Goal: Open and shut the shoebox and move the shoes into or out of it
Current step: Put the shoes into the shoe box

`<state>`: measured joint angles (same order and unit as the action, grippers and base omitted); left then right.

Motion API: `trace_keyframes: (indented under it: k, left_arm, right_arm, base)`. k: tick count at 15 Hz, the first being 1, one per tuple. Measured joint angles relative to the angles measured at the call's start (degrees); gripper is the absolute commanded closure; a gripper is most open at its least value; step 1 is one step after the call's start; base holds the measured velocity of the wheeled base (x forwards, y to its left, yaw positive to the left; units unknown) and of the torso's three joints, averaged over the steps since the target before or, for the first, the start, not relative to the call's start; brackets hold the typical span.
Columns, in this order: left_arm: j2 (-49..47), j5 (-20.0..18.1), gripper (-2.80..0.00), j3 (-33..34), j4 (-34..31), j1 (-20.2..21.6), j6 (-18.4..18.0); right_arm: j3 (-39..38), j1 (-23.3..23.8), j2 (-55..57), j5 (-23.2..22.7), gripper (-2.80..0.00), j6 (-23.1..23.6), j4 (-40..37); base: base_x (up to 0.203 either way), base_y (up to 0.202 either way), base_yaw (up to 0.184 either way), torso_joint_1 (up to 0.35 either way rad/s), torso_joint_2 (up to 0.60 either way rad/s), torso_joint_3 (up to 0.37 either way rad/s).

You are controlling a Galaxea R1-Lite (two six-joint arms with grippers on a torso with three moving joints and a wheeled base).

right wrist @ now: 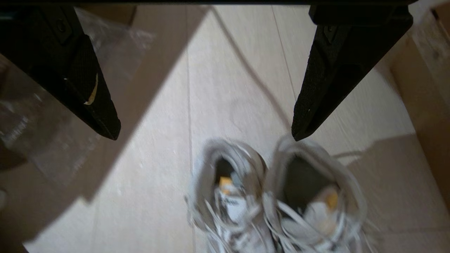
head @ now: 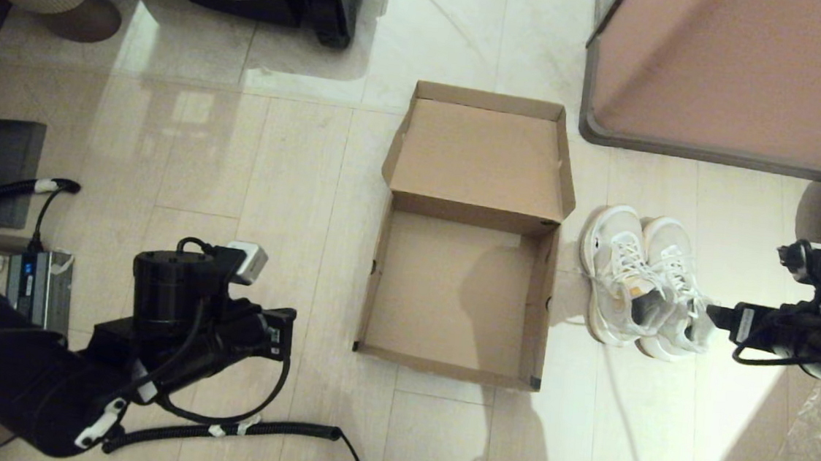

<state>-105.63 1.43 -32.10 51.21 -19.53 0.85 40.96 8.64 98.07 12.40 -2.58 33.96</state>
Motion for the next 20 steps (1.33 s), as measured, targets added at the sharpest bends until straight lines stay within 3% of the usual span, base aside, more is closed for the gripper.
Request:
trace_keyframes:
  k: [4, 9, 12, 14, 20]
  left_arm:
    - [2.05, 0.74, 0.0, 1.9, -0.02, 0.68, 0.24]
    - [2.41, 0.68, 0.0, 1.28, -0.02, 0.85, 0.49]
    - [2.44, 0.55, 0.0, 1.32, 0.05, 1.34, 1.52]
    - [2.44, 0.5, 0.0, 1.07, 0.07, 1.98, 3.45]
    - [2.6, 0.54, 0.0, 1.06, 0.07, 5.14, 3.72]
  right_arm:
    - [9.03, 0.09, 10.05, -6.57, -2.8, -0.13, 2.29]
    - [21.89, 0.45, 17.93, -7.38, -2.8, 1.56, -2.38]
    - [22.1, 0.37, 16.44, -7.79, -2.8, 2.58, -5.85]
    - [21.03, 0.54, 14.22, -10.72, -2.8, 3.4, -11.92]
    - [20.59, 3.8, 16.65, -13.93, -2.8, 4.62, -12.01]
  base:
    - [0.0, 0.0, 0.0, 0.0, 0.0, 0.0]
    - [0.0, 0.0, 0.0, 0.0, 0.0, 0.0]
    - [0.0, 0.0, 0.0, 0.0, 0.0, 0.0]
    - [0.0, 0.0, 0.0, 0.0, 0.0, 0.0]
    - [0.0, 0.0, 0.0, 0.0, 0.0, 0.0]
